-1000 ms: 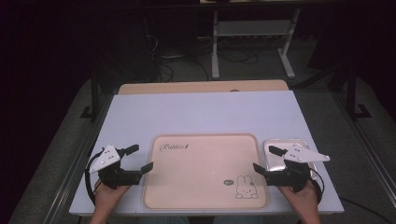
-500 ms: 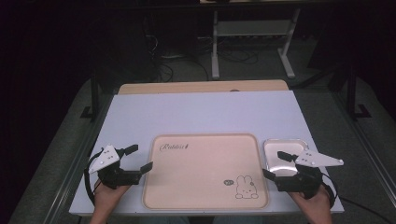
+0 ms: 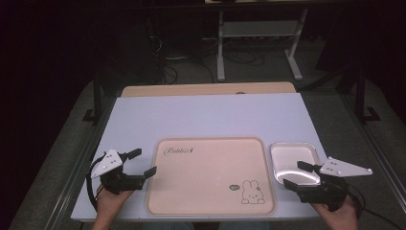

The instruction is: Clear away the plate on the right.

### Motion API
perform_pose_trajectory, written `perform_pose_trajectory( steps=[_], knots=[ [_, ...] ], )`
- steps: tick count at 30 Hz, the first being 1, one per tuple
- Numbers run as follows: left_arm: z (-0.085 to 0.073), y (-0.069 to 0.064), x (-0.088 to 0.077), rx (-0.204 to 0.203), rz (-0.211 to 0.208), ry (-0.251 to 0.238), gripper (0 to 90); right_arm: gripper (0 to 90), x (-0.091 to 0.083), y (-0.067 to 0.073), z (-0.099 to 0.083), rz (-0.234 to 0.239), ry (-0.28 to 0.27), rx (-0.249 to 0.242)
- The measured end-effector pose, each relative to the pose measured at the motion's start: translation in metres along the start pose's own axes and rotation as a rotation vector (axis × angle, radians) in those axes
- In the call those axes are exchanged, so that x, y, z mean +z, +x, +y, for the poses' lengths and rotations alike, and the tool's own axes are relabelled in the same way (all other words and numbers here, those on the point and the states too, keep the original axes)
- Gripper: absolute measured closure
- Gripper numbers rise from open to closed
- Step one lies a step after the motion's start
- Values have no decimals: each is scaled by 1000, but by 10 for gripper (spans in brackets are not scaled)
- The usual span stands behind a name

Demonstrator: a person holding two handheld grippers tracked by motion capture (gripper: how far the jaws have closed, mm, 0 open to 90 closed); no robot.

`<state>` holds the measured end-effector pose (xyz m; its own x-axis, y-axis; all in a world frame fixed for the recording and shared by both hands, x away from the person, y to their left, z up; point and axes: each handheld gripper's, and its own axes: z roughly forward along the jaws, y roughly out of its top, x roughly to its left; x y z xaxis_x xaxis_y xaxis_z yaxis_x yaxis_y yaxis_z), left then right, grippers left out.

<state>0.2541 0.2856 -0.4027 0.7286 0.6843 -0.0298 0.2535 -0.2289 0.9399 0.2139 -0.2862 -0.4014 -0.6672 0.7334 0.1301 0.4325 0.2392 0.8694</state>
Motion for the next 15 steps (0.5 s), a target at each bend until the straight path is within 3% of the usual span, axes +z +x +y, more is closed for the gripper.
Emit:
perform_pose_trajectory(
  steps=[10,15],
  knots=[
    [0,1,0,-3,0,-3,138,159,-20,-13,-4,-29,6,21],
    [0,0,1,-8,-2,-4,139,156,-28,-29,-5,-11,36,69]
  ],
)
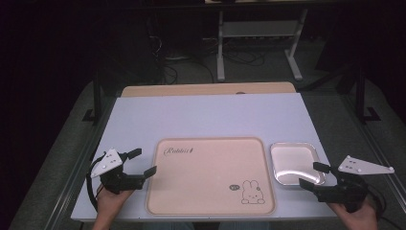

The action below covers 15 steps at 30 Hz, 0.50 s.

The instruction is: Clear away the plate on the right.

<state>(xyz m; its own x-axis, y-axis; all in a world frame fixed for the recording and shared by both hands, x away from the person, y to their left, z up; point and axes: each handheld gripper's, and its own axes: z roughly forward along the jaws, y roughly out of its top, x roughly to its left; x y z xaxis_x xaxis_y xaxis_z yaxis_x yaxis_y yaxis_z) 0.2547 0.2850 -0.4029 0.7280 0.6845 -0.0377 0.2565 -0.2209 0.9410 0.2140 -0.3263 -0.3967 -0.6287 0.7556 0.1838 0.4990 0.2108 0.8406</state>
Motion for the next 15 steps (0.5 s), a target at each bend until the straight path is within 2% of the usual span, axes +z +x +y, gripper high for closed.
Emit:
perform_pose_trajectory(
  steps=[4,5,9,11,12,13,14,15],
  knots=[
    [0,0,0,2,1,4,139,187,-7,-22,-2,-7,21,56],
    [-1,1,0,2,2,5,139,187,-7,-22,-2,-7,21,56],
    [-1,1,-1,1,5,5,139,234,-13,-42,-2,-15,50,123],
    [-1,1,-1,1,6,3,139,268,-17,-57,-3,-18,55,193],
    [-1,1,-1,2,5,4,139,268,-17,-57,-3,-18,55,193],
    [-1,1,-1,2,6,4,139,266,-18,-62,-3,-9,55,220],
    [-1,1,0,2,6,6,139,268,-19,-74,-4,3,65,276],
    [-1,1,0,1,8,7,139,286,-19,-74,-4,3,65,276]
  ],
)
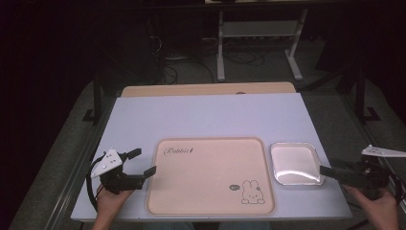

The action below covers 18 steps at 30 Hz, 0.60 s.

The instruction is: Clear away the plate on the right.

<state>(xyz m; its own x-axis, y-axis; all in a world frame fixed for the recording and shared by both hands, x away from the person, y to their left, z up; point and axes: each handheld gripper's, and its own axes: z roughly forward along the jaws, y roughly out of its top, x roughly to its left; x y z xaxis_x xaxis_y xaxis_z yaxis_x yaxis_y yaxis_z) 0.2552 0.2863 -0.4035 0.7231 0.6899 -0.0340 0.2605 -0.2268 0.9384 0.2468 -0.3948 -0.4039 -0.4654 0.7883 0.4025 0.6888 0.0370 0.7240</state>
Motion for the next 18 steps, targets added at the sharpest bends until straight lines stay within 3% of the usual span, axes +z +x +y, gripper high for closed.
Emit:
perform_pose_trajectory(
  steps=[1,6,12,18],
  knots=[
    [0,0,0,0,1,0,139,301,-1,-11,2,1,20,48],
    [0,1,0,1,3,1,139,312,-2,-30,7,15,33,129],
    [0,1,0,-1,3,2,139,323,-1,-43,16,38,62,179],
    [0,1,0,1,3,2,140,360,5,-57,29,34,149,241]
  ],
)
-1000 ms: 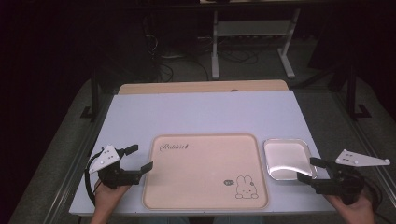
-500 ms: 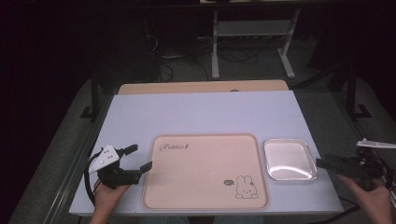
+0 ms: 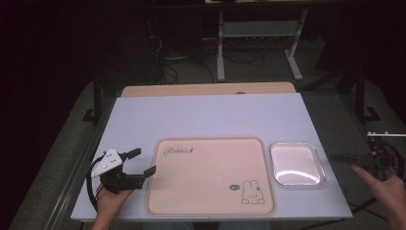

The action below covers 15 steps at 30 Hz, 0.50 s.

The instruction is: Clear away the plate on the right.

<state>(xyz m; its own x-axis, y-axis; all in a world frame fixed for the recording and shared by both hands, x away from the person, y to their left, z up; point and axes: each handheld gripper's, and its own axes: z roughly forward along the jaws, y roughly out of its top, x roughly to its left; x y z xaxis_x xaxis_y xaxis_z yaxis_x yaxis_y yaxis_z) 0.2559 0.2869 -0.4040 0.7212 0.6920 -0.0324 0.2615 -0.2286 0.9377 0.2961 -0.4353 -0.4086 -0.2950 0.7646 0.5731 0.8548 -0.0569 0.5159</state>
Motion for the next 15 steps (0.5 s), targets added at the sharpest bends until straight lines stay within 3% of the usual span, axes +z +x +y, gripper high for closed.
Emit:
perform_pose_trajectory(
  steps=[5,10,15],
  knots=[
    [0,1,-1,-2,4,-2,141,389,5,-5,6,-13,47,32],
    [0,1,-1,-1,3,-3,141,452,12,-9,10,5,97,84],
    [0,1,-1,-1,2,-3,142,510,18,-9,11,-13,123,99]
  ],
)
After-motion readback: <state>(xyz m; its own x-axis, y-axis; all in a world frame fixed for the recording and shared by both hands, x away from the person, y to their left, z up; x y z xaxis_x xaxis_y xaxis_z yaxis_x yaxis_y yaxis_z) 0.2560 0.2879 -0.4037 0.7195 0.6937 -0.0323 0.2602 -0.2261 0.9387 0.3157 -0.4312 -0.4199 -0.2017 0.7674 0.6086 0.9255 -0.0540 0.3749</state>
